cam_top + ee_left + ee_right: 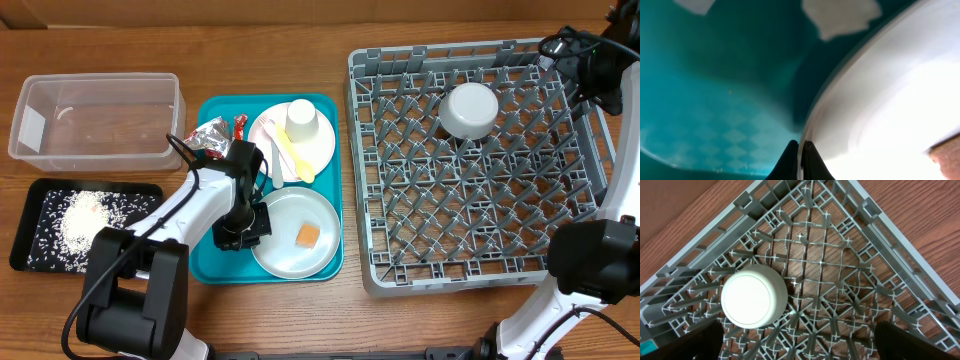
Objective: Sort waste into correct bins and load items into the dishwasher rack
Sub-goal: 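Grasp the plate rim with the left gripper and lift it, then tilt the plate over the black tray to drop the orange piece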
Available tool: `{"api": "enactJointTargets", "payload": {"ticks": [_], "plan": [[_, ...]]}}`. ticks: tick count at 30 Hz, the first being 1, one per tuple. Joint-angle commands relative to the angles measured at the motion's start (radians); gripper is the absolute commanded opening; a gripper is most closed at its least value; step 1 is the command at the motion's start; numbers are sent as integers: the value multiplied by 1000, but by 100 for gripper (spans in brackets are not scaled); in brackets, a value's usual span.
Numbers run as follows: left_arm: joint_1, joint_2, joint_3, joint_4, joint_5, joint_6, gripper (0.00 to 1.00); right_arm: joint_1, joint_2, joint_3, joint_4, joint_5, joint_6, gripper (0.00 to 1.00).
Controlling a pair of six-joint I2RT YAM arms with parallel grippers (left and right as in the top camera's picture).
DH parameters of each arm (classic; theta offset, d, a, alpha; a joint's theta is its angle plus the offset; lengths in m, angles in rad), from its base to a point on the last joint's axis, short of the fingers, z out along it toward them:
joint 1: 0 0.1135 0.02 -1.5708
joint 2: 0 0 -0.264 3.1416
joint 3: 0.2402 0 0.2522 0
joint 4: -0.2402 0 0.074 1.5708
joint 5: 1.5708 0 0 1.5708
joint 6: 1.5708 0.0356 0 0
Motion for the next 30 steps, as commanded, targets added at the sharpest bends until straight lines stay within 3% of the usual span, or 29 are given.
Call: {"api": "enactJointTargets", "payload": {"ticks": [1, 15, 30], "plan": [[12, 20, 37, -60, -49, -10, 4, 0, -6, 12, 2, 9, 5, 100], [132, -19, 318, -350, -13, 73, 4, 0, -6, 12, 2, 9, 5, 100], [432, -347, 410, -527, 4, 95, 4, 0, -6, 12, 2, 9, 5, 100]]}}
